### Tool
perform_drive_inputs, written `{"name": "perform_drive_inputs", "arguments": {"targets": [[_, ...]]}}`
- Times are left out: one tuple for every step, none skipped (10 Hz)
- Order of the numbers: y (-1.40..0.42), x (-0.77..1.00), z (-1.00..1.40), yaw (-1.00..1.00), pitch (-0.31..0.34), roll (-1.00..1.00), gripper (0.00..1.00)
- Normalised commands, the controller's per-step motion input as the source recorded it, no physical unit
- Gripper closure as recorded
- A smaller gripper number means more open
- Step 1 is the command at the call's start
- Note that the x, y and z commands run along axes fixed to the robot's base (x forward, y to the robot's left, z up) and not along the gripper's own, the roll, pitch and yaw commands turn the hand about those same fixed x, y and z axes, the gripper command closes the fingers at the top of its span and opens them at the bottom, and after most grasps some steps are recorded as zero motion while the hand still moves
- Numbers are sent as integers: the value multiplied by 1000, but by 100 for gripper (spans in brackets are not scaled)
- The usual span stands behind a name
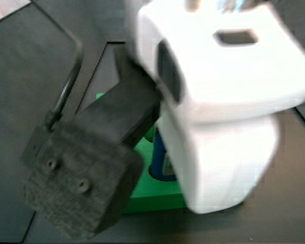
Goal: Pick up the oval object. Move up. Move to above the board. Insert the oval object.
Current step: Insert the oval object.
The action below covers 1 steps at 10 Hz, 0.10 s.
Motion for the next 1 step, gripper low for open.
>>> {"name": "perform_drive_inputs", "arguments": {"targets": [[0, 0, 0, 0, 0, 0, 100]]}}
